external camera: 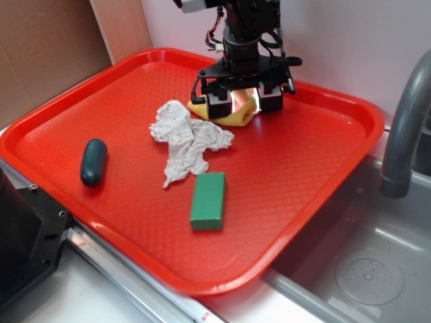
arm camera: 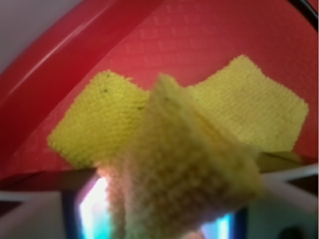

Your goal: Grab the yellow cloth.

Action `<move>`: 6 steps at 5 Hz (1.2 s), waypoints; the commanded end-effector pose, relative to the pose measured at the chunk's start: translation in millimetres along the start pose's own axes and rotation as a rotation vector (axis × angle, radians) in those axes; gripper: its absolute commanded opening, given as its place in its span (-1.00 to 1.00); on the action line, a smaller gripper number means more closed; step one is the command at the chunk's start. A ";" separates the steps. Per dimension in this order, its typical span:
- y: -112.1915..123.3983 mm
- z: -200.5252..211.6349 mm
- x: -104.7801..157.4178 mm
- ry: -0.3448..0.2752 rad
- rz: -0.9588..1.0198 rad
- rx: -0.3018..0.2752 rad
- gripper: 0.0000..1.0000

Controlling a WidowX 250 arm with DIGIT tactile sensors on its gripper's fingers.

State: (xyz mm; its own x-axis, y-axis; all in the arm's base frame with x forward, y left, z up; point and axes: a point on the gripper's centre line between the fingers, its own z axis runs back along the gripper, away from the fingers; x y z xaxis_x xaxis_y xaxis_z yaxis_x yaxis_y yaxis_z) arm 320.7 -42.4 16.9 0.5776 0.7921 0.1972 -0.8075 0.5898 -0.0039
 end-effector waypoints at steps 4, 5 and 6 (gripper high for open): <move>46.5 154.0 17.4 0.087 -0.539 -0.117 -1.00; 73.8 178.6 19.4 0.113 -0.589 -0.149 -1.00; 93.7 186.1 22.4 0.110 -0.536 -0.167 -1.00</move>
State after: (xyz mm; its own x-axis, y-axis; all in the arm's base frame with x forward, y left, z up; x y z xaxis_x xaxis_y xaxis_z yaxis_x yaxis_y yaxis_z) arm 232.6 -12.3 192.7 0.9223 0.3789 0.0756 -0.3740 0.9247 -0.0715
